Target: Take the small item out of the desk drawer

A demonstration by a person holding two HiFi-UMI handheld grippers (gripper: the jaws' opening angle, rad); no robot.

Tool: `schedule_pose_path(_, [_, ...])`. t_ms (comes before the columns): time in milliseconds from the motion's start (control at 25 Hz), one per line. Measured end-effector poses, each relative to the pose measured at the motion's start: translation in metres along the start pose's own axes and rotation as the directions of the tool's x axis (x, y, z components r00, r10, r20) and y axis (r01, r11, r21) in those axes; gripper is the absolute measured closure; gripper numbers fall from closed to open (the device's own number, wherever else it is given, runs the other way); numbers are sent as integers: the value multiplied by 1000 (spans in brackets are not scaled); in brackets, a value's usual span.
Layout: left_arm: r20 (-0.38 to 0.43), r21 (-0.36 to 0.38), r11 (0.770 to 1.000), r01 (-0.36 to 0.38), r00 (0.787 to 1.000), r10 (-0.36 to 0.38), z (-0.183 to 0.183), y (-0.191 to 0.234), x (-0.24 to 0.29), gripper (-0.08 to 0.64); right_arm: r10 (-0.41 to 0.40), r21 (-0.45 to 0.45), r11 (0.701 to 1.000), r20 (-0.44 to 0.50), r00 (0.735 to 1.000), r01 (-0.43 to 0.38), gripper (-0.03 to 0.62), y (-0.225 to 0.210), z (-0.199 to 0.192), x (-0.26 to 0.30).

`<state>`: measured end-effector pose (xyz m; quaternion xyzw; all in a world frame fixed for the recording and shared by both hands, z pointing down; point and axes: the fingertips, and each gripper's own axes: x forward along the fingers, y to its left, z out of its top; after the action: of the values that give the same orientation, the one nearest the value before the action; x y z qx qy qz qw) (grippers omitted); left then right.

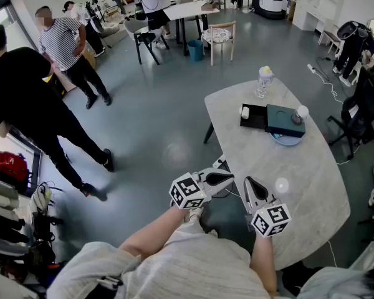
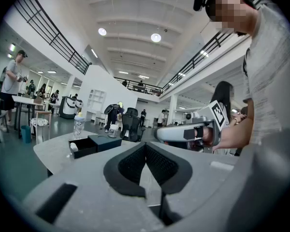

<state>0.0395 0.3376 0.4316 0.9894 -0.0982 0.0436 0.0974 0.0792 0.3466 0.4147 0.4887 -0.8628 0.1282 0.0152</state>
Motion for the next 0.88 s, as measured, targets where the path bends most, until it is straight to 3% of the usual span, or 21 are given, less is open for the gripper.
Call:
schedule_pose_path(440, [-9,-18,1000,0,1000,-1,-3,14,-8,545,-5,15,1000,-7,1000,6,584,-1,-2,18])
schedule_pose_path(720, [-15,-37,999,-2,1000,1,-7,35,-16,545,96,30,995,16,995,-96,583,16,3,44])
schedule_pose_path(880, [-24,-44,999,-1,1000,0,-9,56,-20,545,96,22,995,-7,995,-96,583,14,1,69])
